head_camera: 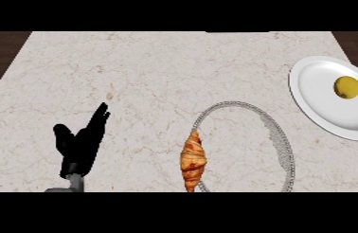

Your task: Pick the lemon from the placemat and place it in the plate

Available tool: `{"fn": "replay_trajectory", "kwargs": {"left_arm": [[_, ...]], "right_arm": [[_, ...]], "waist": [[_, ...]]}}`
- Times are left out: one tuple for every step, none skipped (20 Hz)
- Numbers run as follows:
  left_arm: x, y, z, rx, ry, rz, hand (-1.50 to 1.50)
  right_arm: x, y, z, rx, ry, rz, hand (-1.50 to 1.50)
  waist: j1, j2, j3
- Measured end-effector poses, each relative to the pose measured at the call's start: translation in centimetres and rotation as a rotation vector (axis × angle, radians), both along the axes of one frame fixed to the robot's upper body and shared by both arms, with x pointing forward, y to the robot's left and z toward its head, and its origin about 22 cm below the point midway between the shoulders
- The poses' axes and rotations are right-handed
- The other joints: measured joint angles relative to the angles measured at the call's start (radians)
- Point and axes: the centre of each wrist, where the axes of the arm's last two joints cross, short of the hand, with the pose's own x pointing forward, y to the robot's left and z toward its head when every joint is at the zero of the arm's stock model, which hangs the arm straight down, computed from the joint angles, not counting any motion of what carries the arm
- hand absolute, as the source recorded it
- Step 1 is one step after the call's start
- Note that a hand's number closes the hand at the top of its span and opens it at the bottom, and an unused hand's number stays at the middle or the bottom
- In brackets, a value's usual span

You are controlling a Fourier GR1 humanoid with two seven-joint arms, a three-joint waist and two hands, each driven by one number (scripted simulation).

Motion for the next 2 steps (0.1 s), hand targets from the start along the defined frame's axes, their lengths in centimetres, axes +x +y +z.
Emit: {"fn": "replay_trajectory", "kwargs": {"left_arm": [[0.00,0.00,0.03,0.004,0.003,0.001,0.00],[0.08,-0.08,0.08,0.003,0.007,-0.002,0.00]], "right_arm": [[0.02,0.19,-0.08,-0.002,0.006,-0.003,-1.50],[-0.44,0.35,-0.37,-0.004,0.008,-0.003,-1.50]], "waist": [[0.000,0.000,0.000],[0.000,0.001,-0.001]]}}
